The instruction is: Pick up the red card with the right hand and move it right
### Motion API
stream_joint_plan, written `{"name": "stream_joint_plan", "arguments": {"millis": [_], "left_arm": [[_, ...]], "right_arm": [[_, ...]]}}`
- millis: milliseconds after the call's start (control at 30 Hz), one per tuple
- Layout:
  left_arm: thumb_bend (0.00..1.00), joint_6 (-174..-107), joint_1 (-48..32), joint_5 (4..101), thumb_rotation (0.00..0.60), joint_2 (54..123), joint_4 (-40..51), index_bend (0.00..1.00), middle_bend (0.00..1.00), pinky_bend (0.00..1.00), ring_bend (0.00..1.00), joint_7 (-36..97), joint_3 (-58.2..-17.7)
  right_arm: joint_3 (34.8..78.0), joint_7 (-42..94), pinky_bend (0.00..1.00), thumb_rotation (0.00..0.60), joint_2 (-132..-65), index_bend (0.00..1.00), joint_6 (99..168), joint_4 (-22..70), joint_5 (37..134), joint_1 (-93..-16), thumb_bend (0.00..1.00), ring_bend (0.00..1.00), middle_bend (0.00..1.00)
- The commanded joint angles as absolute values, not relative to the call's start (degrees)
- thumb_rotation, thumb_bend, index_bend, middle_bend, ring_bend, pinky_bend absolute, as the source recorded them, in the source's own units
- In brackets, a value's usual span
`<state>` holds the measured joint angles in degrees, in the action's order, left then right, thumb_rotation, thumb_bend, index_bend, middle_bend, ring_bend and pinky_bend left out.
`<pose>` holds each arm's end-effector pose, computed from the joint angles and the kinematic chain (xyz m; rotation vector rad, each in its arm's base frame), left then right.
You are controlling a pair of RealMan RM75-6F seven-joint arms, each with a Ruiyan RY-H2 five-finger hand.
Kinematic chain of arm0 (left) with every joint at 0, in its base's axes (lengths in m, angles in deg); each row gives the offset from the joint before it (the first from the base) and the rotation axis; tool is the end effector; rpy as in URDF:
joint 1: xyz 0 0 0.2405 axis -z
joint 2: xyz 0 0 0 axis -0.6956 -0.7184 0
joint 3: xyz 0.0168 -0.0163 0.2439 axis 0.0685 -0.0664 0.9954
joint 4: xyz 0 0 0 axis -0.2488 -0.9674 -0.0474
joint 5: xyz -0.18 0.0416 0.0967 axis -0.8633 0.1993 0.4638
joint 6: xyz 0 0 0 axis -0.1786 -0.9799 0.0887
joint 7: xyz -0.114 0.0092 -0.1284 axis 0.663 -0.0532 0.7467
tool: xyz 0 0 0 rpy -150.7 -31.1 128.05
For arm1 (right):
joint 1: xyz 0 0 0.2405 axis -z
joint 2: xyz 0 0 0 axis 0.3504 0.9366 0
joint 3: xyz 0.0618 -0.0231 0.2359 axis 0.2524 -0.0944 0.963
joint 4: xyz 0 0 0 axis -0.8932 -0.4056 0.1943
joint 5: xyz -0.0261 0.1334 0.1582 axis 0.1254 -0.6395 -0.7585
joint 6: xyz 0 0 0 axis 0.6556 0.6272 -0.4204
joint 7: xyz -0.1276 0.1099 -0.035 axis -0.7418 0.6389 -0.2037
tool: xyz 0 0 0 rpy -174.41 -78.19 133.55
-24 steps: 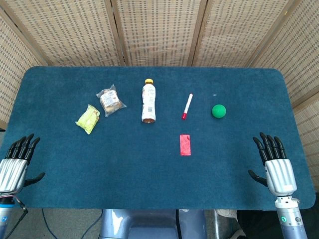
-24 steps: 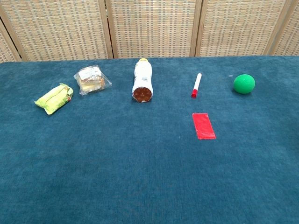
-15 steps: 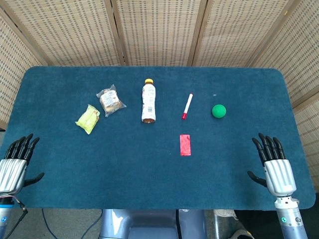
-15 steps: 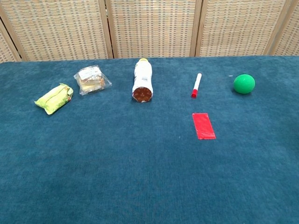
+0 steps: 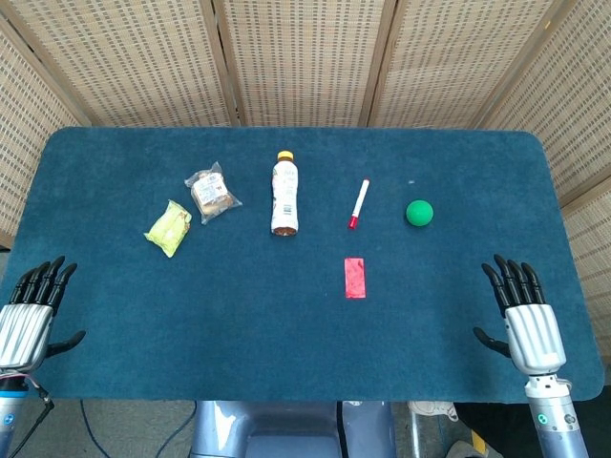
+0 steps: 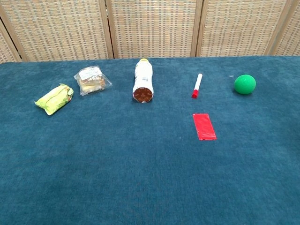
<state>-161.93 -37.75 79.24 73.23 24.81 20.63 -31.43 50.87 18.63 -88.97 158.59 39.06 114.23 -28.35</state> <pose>-0.2859 0.2105 0.1322 -1.4789 -0.7759 -0.8390 -0.2609 -0.2264 0.1214 1.4224 -0.7683 1.0635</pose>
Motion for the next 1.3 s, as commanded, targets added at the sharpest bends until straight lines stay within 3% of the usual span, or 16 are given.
{"name": "stream_joint_plan", "arguments": {"millis": [33, 467, 700, 967, 1300], "left_arm": [[0.07, -162.09, -37.81, 79.19, 0.600, 73.17, 24.93, 0.00, 0.00, 0.07, 0.00, 20.52, -31.50], [0.07, -162.09, -37.92, 78.44, 0.600, 72.85, 25.32, 0.00, 0.00, 0.07, 0.00, 20.17, -31.78], [0.08, -161.96, -37.85, 78.54, 0.600, 73.00, 25.36, 0.00, 0.00, 0.07, 0.00, 19.82, -31.70], [0.08, -161.58, -37.70, 77.97, 0.600, 73.02, 25.03, 0.00, 0.00, 0.07, 0.00, 20.59, -31.97], [0.08, -161.16, -37.55, 77.17, 0.600, 72.75, 24.67, 0.00, 0.00, 0.07, 0.00, 21.81, -32.32]], "right_arm": [[50.84, 18.63, 0.00, 0.600, -88.85, 0.00, 158.47, 39.19, 114.22, -28.38, 0.20, 0.00, 0.00], [50.98, 15.58, 0.00, 0.600, -88.53, 0.00, 153.77, 42.23, 112.19, -30.19, 0.20, 0.00, 0.00], [55.12, 10.91, 0.00, 0.600, -89.74, 0.00, 146.70, 47.35, 106.54, -35.37, 0.20, 0.00, 0.00], [59.86, 2.45, 0.00, 0.600, -95.78, 0.00, 139.81, 52.14, 96.09, -42.07, 0.20, 0.00, 0.00], [60.91, -6.96, 0.00, 0.600, -105.45, 0.00, 137.39, 49.09, 86.12, -47.91, 0.20, 0.00, 0.00]]}}
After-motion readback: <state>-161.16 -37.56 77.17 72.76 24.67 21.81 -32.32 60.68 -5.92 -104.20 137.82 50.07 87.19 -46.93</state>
